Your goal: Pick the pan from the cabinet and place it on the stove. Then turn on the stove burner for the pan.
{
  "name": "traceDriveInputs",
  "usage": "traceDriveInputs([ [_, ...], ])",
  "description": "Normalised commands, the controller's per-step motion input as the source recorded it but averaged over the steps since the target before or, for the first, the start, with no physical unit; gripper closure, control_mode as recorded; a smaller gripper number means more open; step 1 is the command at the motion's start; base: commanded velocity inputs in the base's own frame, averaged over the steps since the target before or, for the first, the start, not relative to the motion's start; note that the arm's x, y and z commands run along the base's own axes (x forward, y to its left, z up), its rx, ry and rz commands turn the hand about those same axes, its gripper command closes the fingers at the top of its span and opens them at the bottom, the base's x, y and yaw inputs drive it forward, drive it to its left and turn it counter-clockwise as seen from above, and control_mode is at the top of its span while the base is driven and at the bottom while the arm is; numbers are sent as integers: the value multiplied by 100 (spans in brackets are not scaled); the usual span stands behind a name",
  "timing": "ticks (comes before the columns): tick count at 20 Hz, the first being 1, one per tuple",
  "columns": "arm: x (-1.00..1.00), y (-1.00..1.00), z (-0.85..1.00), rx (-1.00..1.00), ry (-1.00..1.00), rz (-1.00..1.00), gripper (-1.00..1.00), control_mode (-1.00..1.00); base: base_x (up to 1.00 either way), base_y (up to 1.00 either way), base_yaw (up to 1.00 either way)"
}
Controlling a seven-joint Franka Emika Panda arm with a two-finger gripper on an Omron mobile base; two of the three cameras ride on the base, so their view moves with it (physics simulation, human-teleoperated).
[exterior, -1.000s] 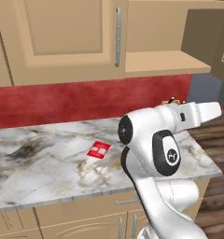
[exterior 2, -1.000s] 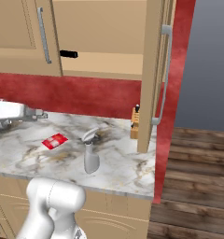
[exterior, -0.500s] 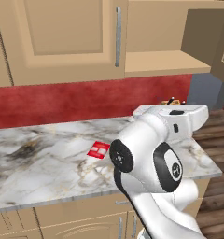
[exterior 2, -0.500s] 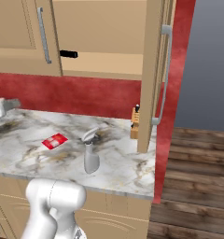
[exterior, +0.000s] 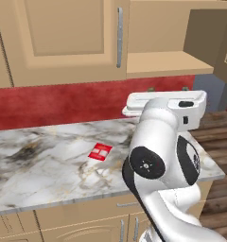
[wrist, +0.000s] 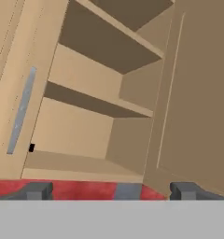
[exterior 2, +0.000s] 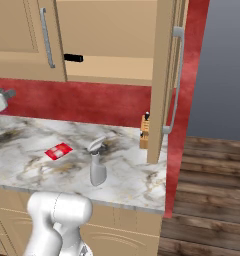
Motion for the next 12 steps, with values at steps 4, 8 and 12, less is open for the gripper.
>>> traceDriveInputs([
  [4,33,22,20,5,-16,25,-100,-100,0,0,0],
  [8,36,17,16,6,-17,22,-100,-100,0,0,0],
  [12,40,1,22,6,-15,14,-100,-100,0,0,0],
])
